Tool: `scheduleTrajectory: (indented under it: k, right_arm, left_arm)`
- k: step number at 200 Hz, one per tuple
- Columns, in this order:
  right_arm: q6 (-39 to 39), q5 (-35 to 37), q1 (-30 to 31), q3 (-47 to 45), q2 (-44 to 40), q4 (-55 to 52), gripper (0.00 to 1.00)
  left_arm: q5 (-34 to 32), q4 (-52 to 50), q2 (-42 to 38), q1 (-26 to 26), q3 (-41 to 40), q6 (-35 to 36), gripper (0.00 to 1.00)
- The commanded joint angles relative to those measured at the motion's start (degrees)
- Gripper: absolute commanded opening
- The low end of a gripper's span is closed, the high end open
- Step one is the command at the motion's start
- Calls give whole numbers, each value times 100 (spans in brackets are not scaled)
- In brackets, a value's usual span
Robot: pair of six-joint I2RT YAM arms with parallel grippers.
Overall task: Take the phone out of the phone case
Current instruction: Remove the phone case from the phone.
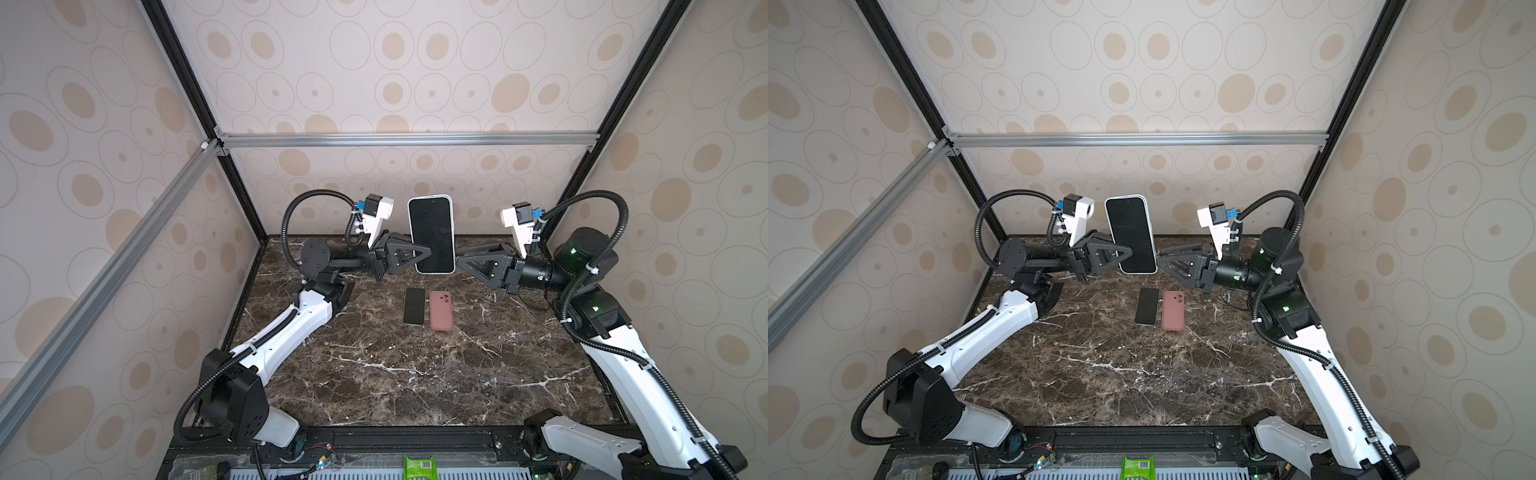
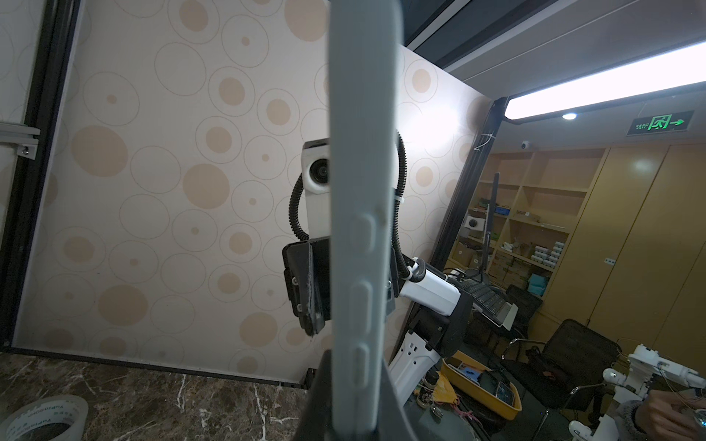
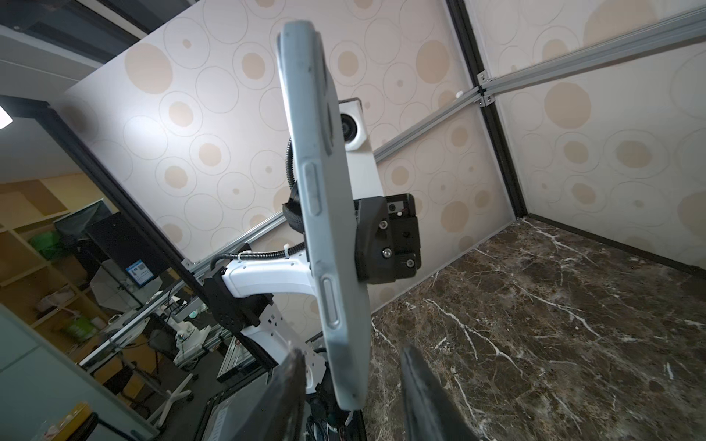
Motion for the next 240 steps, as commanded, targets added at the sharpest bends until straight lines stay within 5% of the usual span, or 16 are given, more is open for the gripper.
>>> scheduleTrajectory:
  k: [1,47,130,209,240]
  right_arm:
    - [-300,-746,-15,222,71,-45,41]
    - [-1164,-1016,-18,555,185,-1248,36]
    - [-1570,-1098,20,789,439,-1806,33]
    - [-1697,-1389,56,768,531,-1650,16]
    - [-870,-1690,60,643,496,-450,5]
  left_arm:
    - [76,236,-79,36,263,-95,0]
    - [128,-73,-128,36,298,125,0]
    - [168,-62,-161,27,281,30,0]
    - [138,87,-183,19,231,-169,0]
    - [143,568,-145,20,80,-534,0]
